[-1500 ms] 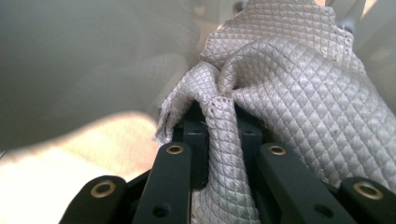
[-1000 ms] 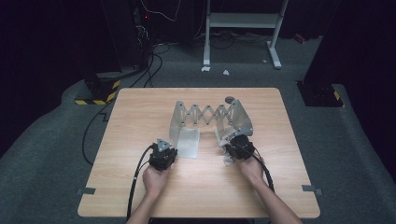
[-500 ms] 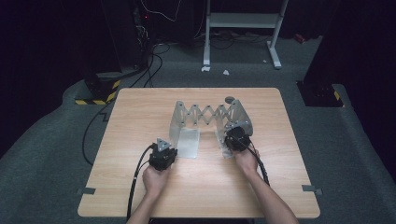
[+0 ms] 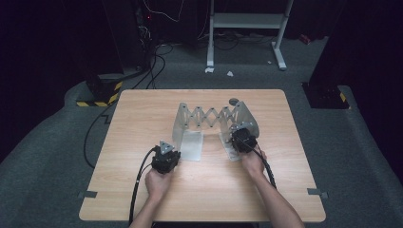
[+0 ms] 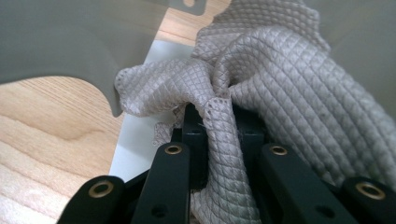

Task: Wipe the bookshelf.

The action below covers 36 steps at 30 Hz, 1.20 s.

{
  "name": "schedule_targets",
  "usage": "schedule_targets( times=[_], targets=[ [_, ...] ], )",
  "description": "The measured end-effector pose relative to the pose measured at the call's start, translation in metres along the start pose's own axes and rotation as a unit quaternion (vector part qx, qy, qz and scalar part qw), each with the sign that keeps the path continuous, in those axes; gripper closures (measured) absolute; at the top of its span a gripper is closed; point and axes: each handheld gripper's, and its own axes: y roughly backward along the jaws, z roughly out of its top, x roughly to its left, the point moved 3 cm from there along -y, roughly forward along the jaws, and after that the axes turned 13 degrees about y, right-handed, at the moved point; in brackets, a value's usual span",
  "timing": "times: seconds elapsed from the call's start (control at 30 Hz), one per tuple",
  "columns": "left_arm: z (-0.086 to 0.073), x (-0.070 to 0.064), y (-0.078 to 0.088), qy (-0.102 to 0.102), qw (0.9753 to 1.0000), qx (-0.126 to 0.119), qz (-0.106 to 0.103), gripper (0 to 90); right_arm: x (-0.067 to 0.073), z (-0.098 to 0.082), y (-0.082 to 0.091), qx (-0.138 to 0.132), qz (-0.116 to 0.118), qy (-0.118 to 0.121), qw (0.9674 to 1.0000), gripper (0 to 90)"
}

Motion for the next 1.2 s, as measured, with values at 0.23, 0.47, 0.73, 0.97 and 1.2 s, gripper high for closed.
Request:
schedule_targets(
  times=[0.23,0.47,0.73,0.97,1.2],
  targets=[
    [0.000,0.000,0.000,0.000,1.0000,0.000,0.000,82.4,-0.007,0.009,0.022,-0.031,-0.013,-0.005,0.9994,79.4],
    [0.000,0.000,0.000,0.001,1.0000,0.001,-0.002,82.4,-0.017,0.027,0.047,-0.059,-0.027,-0.001,0.9979,79.5],
    [0.000,0.000,0.000,0.001,1.0000,0.001,-0.002,82.4,-0.025,0.042,0.069,-0.083,-0.037,-0.004,0.9958,79.6],
    [0.000,0.000,0.000,0.001,1.0000,0.001,-0.002,82.4,-0.031,0.056,0.082,-0.102,-0.046,-0.007,0.9937,79.6],
    [0.000,0.000,0.000,0.000,1.0000,0.001,-0.001,82.4,-0.036,0.066,0.087,-0.108,-0.050,-0.007,0.9929,79.6]
  ],
)
